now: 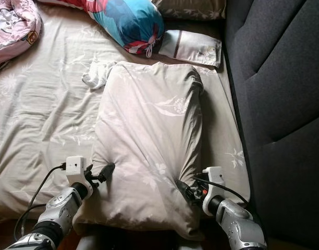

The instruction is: Clean up the room

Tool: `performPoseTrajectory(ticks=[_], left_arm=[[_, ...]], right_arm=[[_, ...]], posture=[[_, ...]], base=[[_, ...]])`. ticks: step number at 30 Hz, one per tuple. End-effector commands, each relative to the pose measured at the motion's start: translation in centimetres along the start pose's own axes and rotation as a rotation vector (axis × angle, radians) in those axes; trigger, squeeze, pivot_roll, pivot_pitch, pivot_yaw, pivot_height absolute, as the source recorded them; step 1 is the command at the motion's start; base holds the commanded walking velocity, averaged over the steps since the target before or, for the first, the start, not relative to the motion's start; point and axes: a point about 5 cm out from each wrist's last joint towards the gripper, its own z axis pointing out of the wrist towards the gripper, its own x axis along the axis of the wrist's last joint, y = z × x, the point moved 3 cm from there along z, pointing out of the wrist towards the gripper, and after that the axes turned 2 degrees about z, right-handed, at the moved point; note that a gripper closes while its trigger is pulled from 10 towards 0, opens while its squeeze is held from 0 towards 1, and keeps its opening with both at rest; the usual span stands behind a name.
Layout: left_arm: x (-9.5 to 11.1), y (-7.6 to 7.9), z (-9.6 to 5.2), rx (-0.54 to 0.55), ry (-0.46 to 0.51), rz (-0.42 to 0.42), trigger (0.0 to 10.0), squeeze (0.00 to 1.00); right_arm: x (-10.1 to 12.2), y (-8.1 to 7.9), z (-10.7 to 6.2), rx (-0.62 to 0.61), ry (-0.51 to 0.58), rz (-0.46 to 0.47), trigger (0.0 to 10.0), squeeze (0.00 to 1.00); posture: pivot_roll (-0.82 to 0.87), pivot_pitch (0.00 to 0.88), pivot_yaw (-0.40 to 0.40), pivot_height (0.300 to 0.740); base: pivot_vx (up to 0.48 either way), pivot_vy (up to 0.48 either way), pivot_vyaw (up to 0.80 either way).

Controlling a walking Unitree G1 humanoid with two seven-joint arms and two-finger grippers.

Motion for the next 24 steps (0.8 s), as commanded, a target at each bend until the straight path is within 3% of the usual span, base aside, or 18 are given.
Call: performPoseTrajectory(ticks=[1, 14, 24], left_arm=[[-5.0, 1.1, -1.3, -0.042, -0.178, -0.054, 0.0, 0.0], [-4.8, 2.9, -0.9, -0.134, -0.156, -0.093, 0.0, 0.0], [-5.0, 3.3, -1.1, -0.15, -0.152, -0.106, 0.0, 0.0]], right_arm=[[-5.3, -0.2, -0.5, -0.01, -0.177, 0.071, 0.0, 0.0], [-6.2, -0.6, -0.2, -0.014, -0.195, 0.076, 0.0, 0.0], [-6.2, -0.8, 0.3, -0.039, -0.177, 0.082, 0.0, 0.0]], posture=[[-0.17, 0.5, -0.057, 0.646], [-0.16, 0.496, -0.043, 0.646], [-0.14, 0.487, -0.033, 0.646]], base=[[0.0, 0.0, 0.0], [0.0, 0.0, 0.0], [0.0, 0.0, 0.0]])
